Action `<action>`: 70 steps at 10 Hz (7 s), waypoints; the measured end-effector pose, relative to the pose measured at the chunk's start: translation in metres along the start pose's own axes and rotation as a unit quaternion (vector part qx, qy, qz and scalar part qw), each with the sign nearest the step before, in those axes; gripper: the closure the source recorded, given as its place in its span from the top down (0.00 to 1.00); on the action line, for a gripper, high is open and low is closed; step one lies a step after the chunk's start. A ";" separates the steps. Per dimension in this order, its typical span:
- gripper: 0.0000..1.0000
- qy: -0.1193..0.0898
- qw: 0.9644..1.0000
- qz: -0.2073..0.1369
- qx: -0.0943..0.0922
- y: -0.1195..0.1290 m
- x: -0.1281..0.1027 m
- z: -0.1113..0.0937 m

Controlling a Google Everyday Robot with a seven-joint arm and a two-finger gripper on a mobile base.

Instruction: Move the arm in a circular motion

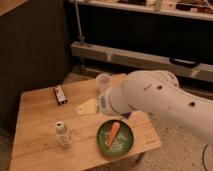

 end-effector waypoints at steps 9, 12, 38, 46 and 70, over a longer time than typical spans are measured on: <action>0.80 0.056 0.973 -0.156 -0.161 0.165 -0.092 0.136; 0.80 0.048 0.977 -0.156 -0.133 0.169 -0.141 0.163; 0.80 0.085 0.990 0.021 0.113 -0.029 -0.028 0.004; 0.80 0.141 0.982 -0.124 0.009 0.120 -0.109 0.129; 0.80 0.105 0.989 0.042 0.091 -0.110 -0.021 -0.011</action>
